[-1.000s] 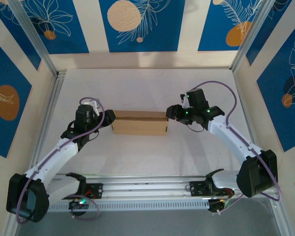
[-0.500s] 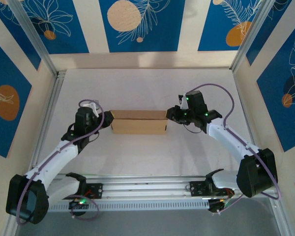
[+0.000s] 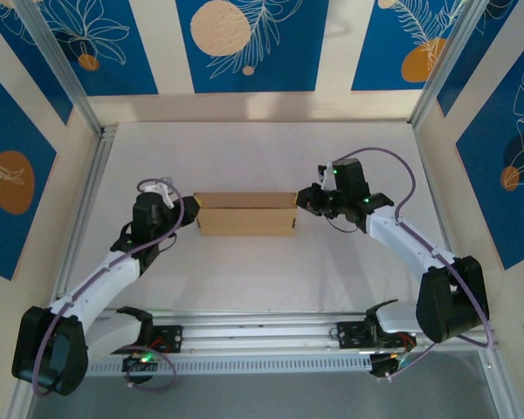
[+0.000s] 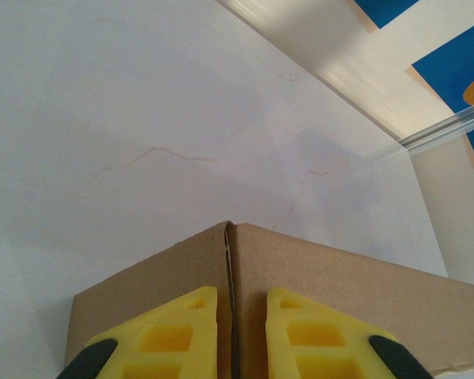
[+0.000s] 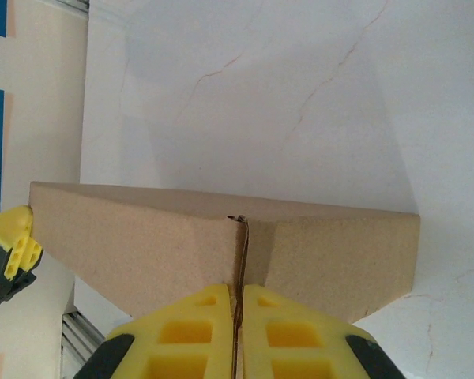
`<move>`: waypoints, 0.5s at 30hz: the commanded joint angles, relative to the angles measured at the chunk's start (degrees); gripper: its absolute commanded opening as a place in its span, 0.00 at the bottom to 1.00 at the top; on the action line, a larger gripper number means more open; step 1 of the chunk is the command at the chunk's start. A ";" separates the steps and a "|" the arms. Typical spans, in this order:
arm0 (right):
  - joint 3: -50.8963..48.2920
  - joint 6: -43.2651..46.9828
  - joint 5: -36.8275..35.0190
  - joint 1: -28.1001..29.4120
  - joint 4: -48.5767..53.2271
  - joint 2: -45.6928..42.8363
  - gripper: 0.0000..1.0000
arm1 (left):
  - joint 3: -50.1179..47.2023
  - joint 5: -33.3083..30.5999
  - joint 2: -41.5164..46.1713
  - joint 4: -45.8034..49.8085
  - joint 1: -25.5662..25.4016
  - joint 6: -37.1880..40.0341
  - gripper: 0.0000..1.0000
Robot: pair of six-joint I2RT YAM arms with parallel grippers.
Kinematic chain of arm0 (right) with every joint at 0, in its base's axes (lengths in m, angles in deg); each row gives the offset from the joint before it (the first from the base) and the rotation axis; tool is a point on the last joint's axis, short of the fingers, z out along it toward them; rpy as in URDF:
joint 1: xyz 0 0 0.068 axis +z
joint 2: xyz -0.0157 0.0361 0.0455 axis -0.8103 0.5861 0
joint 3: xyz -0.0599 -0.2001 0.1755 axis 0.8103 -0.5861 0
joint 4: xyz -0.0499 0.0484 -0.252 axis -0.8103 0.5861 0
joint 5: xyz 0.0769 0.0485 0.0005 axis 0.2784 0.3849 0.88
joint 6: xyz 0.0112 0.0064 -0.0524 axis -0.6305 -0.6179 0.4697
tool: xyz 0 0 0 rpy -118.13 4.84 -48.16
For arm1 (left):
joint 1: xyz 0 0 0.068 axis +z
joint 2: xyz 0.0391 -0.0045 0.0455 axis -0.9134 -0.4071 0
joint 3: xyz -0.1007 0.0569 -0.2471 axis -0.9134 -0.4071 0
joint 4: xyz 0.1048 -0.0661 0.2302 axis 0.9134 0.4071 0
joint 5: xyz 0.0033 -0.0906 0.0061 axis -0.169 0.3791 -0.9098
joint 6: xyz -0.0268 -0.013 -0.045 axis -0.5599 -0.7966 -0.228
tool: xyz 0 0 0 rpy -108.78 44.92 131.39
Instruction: Fold the paper box
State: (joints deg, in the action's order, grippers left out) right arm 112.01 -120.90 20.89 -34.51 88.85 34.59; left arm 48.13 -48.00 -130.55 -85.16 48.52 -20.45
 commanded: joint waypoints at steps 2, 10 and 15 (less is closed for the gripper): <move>-1.87 0.93 -3.44 -0.23 13.04 2.95 0.13 | 1.31 2.20 -1.24 16.26 0.18 1.61 0.34; 0.88 2.37 -3.95 -0.19 14.85 1.86 0.18 | 6.92 2.04 0.59 21.15 2.70 3.87 0.44; 1.68 3.31 -6.23 0.25 16.38 2.03 0.20 | 5.63 5.07 0.21 18.98 4.94 2.64 0.32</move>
State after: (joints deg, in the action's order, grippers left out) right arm 114.70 -119.15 20.00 -34.29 94.36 34.66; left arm 54.51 -43.56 -129.72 -71.02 51.39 -17.98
